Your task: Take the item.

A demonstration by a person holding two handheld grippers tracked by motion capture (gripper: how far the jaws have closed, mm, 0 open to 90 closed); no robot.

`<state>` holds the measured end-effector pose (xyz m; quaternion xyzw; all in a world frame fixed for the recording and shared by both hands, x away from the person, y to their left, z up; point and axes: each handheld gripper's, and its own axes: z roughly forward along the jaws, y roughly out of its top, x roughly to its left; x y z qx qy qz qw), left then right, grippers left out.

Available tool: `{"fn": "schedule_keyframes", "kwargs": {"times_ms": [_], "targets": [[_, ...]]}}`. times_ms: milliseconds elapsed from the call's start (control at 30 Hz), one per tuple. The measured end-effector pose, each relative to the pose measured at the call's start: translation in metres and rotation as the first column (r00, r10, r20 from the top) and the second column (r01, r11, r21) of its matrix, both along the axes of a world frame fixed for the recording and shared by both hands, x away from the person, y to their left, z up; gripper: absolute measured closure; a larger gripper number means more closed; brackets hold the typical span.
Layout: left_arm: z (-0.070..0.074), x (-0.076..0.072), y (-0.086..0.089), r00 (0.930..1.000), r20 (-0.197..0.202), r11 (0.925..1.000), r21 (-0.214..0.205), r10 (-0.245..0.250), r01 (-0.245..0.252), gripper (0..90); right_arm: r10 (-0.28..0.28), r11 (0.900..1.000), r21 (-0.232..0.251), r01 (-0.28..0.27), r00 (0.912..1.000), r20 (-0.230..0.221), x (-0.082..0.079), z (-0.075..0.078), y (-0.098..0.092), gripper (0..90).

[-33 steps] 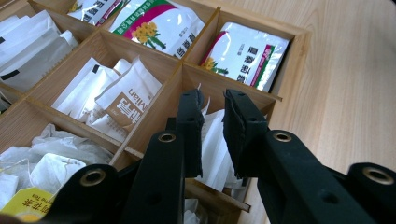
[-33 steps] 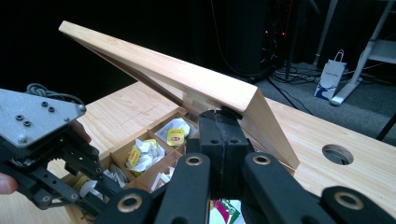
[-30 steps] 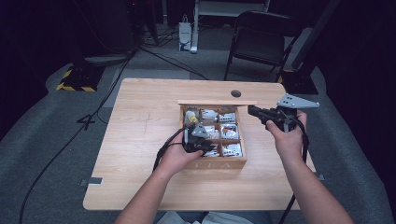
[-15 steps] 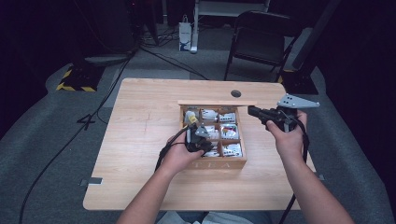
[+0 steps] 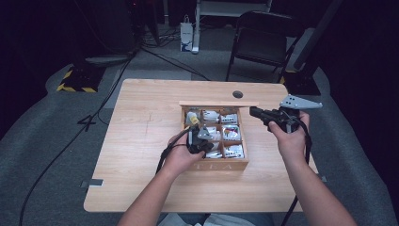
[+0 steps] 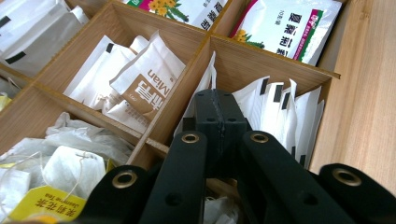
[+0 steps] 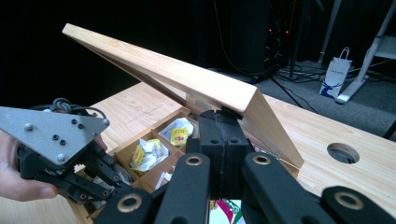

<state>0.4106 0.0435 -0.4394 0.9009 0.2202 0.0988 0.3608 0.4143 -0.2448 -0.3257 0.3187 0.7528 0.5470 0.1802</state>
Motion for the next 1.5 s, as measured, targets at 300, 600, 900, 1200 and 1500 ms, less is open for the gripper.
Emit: {"fn": "schedule_keyframes", "kwargs": {"times_ms": [300, 600, 900, 1200, 1500], "targets": [[0.012, -0.004, 0.007, 0.9999, 0.005, 0.9965, -0.083, -0.016, 0.016, 90.0, 0.003, 1.0000, -0.001, -0.003, 1.0000, -0.002, 0.000, 0.000, 0.000, 89.9], [0.027, -0.011, 0.011, 0.9981, 0.052, 0.9897, -0.138, -0.033, 0.040, 90.0, 0.005, 1.0000, -0.007, -0.005, 1.0000, -0.003, 0.000, 0.001, 0.000, 89.9], [0.041, -0.014, 0.022, 0.9976, 0.061, 0.9778, -0.204, -0.033, 0.045, 90.0, 0.002, 1.0000, -0.007, -0.002, 1.0000, -0.005, 0.001, 0.001, 0.000, 89.9], [0.058, -0.021, 0.039, 0.9961, 0.082, 0.9630, -0.264, -0.034, 0.055, 90.0, 0.001, 0.9999, -0.013, -0.001, 1.0000, -0.007, 0.001, 0.002, 0.000, 89.9], [0.068, -0.030, 0.058, 0.9936, 0.112, 0.9604, -0.275, -0.015, 0.045, 90.0, 0.001, 0.9999, -0.017, -0.001, 1.0000, -0.007, 0.000, 0.002, 0.000, 89.9]]}}
